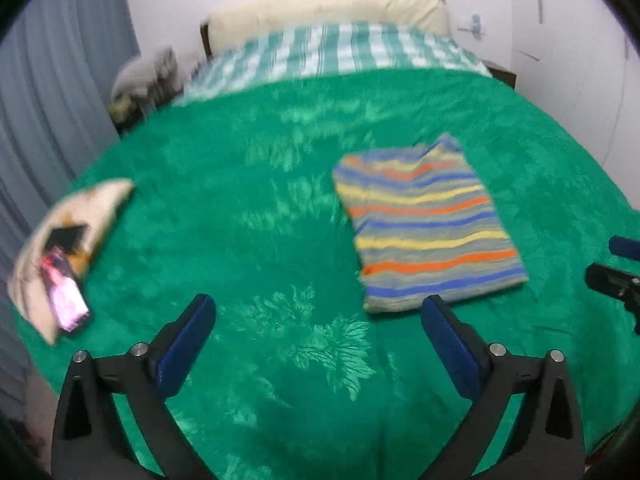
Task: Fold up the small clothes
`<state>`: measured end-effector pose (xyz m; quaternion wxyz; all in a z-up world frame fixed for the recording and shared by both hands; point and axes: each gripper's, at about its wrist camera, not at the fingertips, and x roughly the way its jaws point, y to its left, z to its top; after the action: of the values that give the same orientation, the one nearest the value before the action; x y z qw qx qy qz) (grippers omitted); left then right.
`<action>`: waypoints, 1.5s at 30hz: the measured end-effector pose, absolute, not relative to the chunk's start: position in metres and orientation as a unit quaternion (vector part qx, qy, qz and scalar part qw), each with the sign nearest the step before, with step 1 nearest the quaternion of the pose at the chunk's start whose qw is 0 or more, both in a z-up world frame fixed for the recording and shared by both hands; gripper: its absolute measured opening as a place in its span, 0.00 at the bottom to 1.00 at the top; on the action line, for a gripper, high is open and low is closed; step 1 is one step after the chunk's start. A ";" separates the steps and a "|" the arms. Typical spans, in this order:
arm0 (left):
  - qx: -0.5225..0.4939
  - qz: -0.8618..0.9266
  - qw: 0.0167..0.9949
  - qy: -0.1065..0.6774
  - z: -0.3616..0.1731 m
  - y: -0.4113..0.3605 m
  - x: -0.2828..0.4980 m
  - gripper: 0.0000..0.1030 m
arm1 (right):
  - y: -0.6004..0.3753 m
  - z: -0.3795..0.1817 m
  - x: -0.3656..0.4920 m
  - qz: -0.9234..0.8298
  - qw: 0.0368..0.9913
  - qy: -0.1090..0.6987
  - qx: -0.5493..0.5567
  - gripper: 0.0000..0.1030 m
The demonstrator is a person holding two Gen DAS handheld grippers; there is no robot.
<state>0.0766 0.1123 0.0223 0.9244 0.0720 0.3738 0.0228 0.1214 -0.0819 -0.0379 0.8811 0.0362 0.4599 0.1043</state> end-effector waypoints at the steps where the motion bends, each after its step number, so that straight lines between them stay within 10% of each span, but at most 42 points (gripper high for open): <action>1: 0.068 0.019 0.926 0.372 0.029 0.106 0.077 1.00 | -0.076 -0.026 0.110 0.103 0.887 0.449 0.031 0.96; 45: 0.039 0.023 0.919 0.392 0.111 0.092 -0.031 1.00 | -0.051 0.128 -0.062 0.006 0.909 0.416 -0.027 0.98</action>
<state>-0.0311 0.0921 0.1106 0.9191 0.0387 0.3915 0.0226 -0.0616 -0.0508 0.1277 0.9090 -0.0274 0.4159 0.0055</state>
